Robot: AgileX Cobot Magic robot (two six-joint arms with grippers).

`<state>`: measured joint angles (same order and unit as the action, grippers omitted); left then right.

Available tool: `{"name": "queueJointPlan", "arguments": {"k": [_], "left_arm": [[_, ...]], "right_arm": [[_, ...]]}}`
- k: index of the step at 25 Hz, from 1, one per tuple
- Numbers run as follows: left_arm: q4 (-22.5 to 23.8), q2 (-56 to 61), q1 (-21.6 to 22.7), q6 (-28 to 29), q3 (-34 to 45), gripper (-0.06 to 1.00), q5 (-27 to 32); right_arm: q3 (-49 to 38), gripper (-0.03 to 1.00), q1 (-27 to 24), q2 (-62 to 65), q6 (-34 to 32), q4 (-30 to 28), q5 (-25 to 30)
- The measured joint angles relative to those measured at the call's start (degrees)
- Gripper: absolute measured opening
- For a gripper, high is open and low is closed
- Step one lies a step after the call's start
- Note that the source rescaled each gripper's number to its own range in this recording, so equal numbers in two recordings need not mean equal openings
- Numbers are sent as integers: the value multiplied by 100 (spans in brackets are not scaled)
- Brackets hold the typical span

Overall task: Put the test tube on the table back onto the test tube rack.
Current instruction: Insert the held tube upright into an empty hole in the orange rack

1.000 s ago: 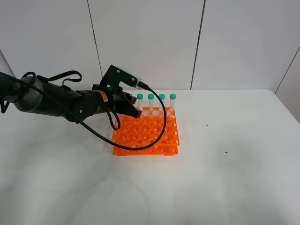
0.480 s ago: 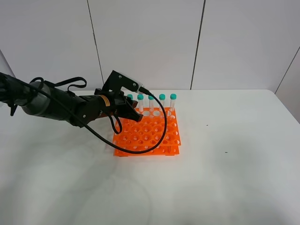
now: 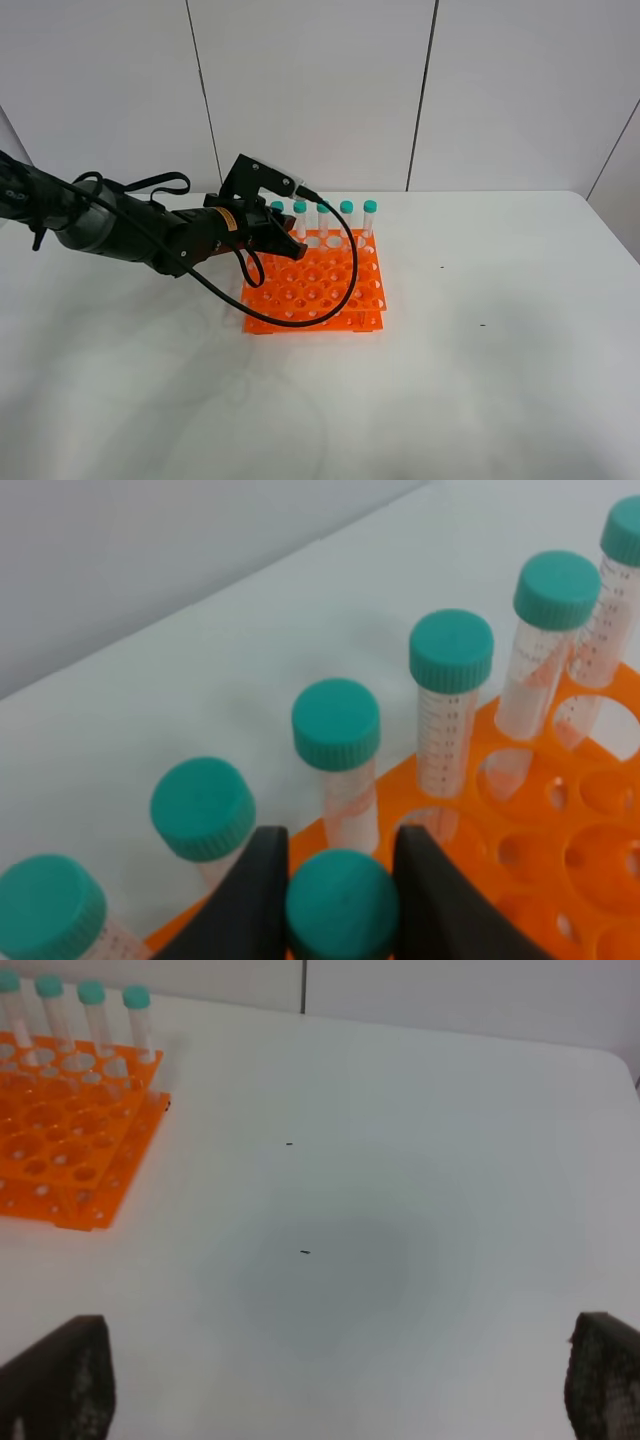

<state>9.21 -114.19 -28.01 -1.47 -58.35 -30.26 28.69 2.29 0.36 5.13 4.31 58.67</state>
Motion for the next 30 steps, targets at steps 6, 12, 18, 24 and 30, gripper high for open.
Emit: {"name": "queueJointPlan", "arguments": {"k": [6,12,18,24,30], "left_arm": [[0,-10,71,337,0,0,-17],[0,-29,134,554,0,0,-6],[0,-48,134,559,0,0,1],[0,-48,134,559,0,0,1],[0,-48,134,583,0,14,6]], "right_arm": [[0,100,0,0,0,1,0],[0,100,0,0,0,1,0],[0,100,0,0,0,6,0],[0,100,0,0,0,6,0],[0,100,0,0,0,6,0]]}}
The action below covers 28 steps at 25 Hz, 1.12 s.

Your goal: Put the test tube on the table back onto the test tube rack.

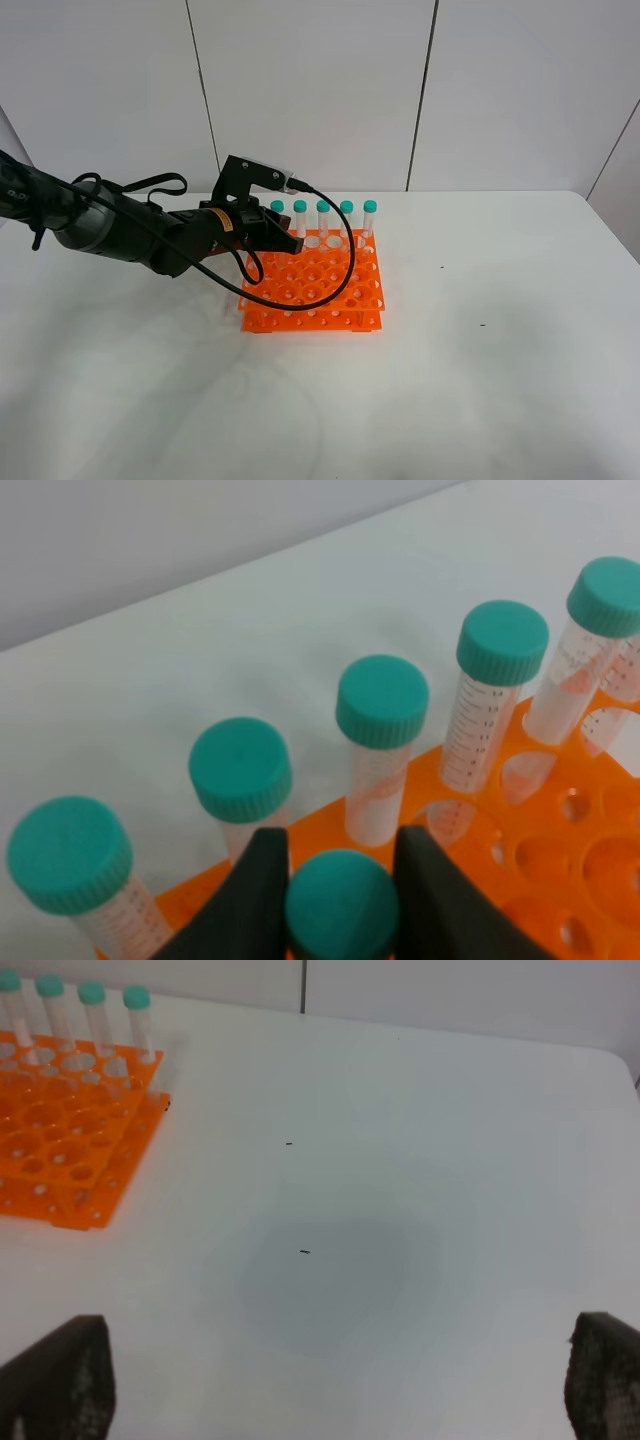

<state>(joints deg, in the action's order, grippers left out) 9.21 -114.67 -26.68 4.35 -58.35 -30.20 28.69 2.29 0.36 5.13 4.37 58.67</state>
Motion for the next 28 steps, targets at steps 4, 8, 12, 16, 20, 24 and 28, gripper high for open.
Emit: {"name": "queueJointPlan", "arguments": {"k": [4,8,12,16,20,24,28], "left_arm": [[4,173,0,68,0,24,156],[4,588,-16,97,0,25,306],[4,1205,-113,102,0,26,457],[137,1934,-281,102,0,56,1197],[154,2515,-405,249,-97,83,2539],[-15,2577,-290,395,-821,87,4321],[-128,2139,-8,39,-2022,87,6443]], "right_arm": [[0,100,0,0,0,0,0],[0,100,0,0,0,0,0],[0,100,0,0,0,0,0],[0,100,0,0,0,0,0],[0,100,0,0,0,0,0],[0,100,0,0,0,0,0],[0,100,0,0,0,0,0]]}}
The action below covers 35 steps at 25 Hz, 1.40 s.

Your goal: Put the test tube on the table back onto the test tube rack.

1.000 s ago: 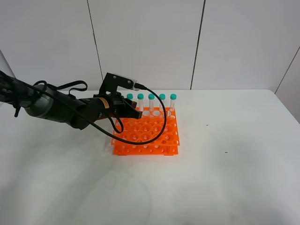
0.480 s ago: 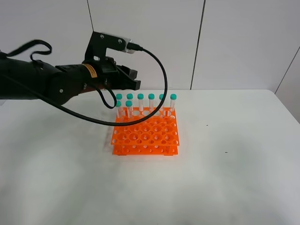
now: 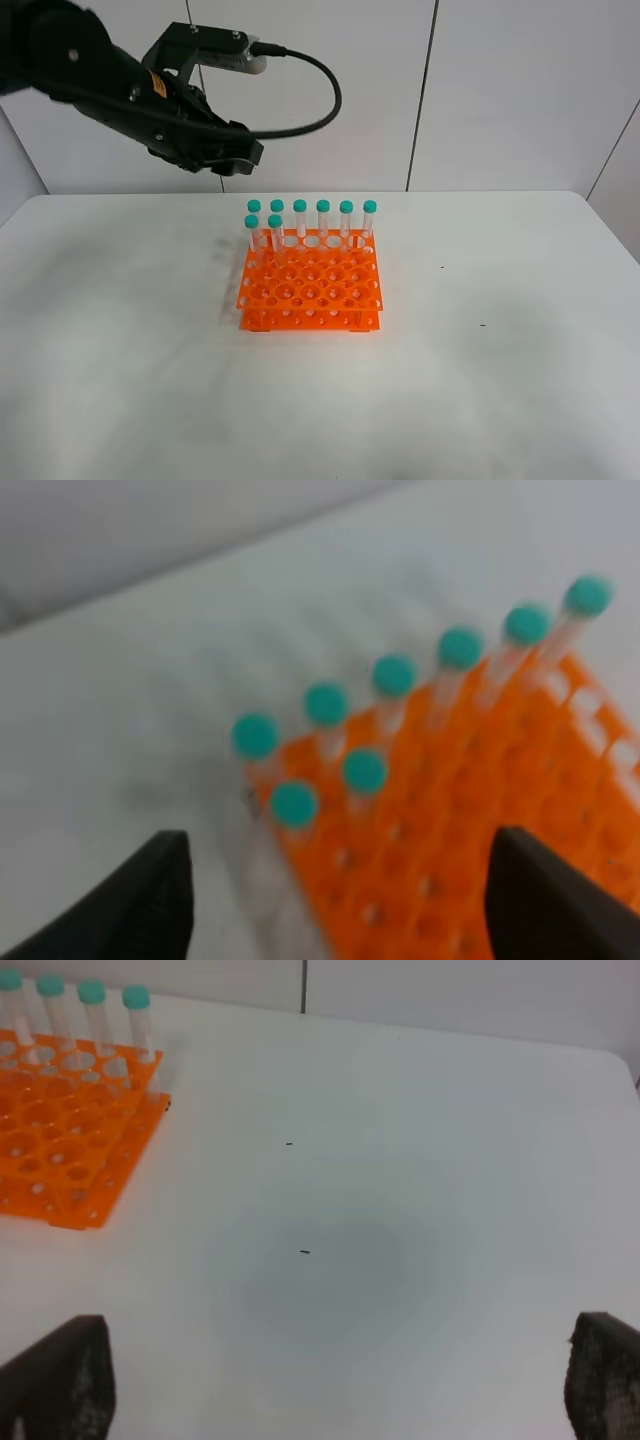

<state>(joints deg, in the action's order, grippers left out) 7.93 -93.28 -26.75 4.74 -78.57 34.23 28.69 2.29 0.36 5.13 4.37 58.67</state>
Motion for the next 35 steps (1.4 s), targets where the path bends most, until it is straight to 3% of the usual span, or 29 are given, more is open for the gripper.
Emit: {"name": "queueJointPlan", "arguments": {"k": [3,6,14,18,26,35], "left_arm": [[-143,-498,298,-271,-738,87,1210],[-272,-918,708,-355,-1149,87,1896],[-292,-1277,2164,-371,-1234,87,2688],[-433,-1277,2648,-371,-1234,87,3125],[-834,-1171,2768,-474,-1082,86,3315],[-852,423,2768,-656,536,86,3315]], "right_arm": [[0,100,0,0,0,0,0],[0,100,0,0,0,0,0],[0,100,0,0,0,0,0],[0,100,0,0,0,0,0],[0,100,0,0,0,0,0],[0,100,0,0,0,0,0]]}}
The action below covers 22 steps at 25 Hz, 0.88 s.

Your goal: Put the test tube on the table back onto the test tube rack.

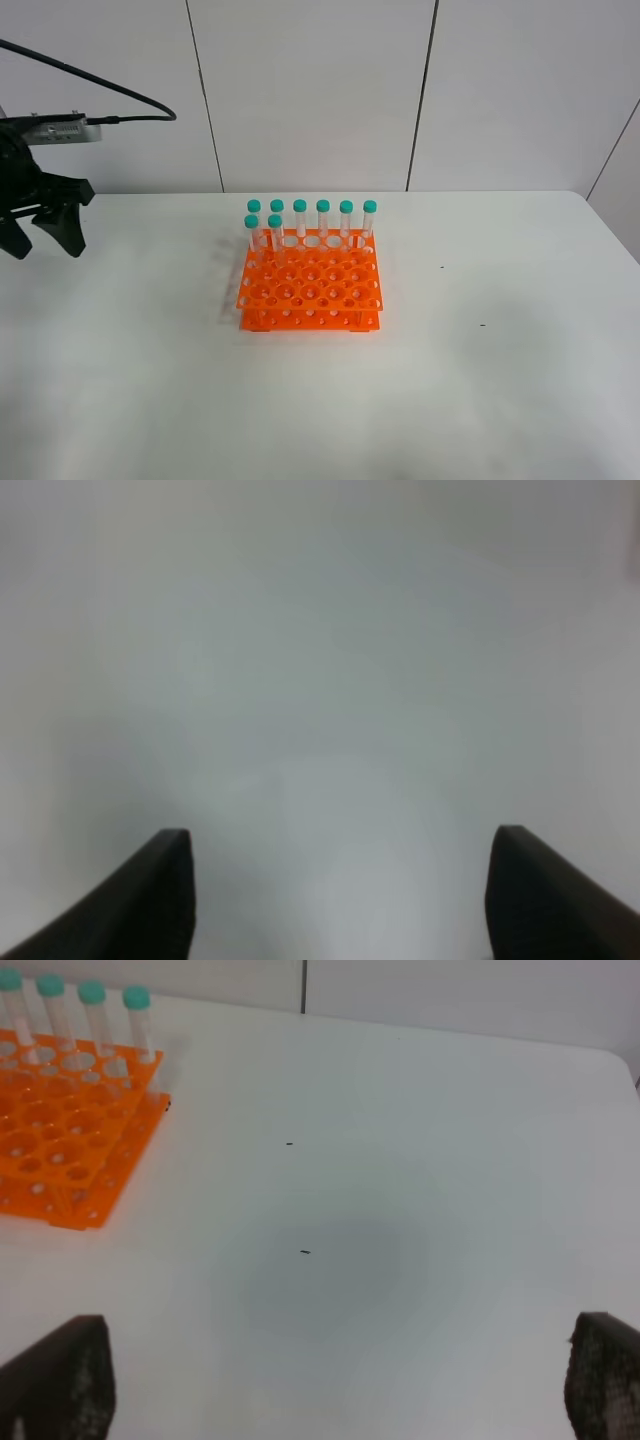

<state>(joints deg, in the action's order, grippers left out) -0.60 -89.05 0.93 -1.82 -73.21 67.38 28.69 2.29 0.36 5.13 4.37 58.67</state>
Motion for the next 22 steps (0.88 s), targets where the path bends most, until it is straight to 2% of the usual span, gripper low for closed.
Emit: {"name": "queueJointPlan", "arguments": {"k": [12,15,19,22], "left_arm": [[-67,4340,0,-304,3122,86,8],[-67,5448,0,-309,3781,86,-205],[-67,6628,0,-314,4400,86,-543],[-62,7164,0,-314,4483,86,-646]], "right_arm": [[0,100,0,0,0,0,0],[0,100,0,0,0,0,0],[0,100,0,0,0,0,0],[0,100,0,0,0,0,0]]}}
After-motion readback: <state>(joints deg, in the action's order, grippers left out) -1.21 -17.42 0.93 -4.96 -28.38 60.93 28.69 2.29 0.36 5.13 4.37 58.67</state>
